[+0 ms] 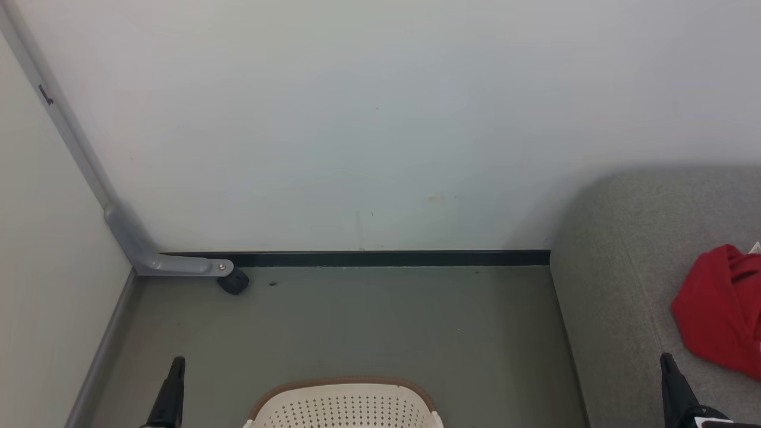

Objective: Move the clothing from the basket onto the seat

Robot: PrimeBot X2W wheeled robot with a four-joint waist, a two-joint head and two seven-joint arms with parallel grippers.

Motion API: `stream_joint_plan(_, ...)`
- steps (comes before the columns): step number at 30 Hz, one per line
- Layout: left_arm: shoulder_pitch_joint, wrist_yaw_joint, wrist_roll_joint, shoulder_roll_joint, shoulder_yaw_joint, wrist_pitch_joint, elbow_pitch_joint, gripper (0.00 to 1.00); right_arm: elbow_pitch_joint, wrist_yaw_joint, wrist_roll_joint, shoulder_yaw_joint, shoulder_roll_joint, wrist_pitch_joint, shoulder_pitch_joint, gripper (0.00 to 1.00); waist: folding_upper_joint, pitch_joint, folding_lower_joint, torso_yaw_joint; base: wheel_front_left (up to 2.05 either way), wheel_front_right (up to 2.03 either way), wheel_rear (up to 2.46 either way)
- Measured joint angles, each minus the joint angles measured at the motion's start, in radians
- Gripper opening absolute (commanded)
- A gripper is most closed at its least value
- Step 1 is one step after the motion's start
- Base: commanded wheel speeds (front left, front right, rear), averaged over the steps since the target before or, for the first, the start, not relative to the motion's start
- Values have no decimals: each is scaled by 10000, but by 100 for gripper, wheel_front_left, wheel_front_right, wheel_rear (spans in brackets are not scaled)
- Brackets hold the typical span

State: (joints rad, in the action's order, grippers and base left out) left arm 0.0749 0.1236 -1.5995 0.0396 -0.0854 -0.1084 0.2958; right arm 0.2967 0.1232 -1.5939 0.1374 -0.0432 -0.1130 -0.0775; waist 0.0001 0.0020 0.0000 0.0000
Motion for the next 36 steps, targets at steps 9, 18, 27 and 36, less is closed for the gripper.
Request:
stream_joint_plan(9, 0, 0, -2, 0, 0, 0, 0, 0, 0, 0, -2, 0, 0, 0, 0, 0, 0, 0, 0, 0, 0, 0, 0)
stream_joint_plan(18, 0, 0, -2, 0, 0, 0, 0, 0, 0, 0, -2, 0, 0, 0, 0, 0, 0, 0, 0, 0, 0, 0, 0)
stream_joint_plan(27, 0, 0, -2, 0, 0, 0, 0, 0, 0, 0, -2, 0, 0, 0, 0, 0, 0, 0, 0, 0, 0, 0, 0)
stream_joint_plan(36, 0, 0, -10, -2, 0, 0, 0, 0, 0, 0, -2, 0, 0, 0, 0, 0, 0, 0, 0, 0, 0, 0, 0)
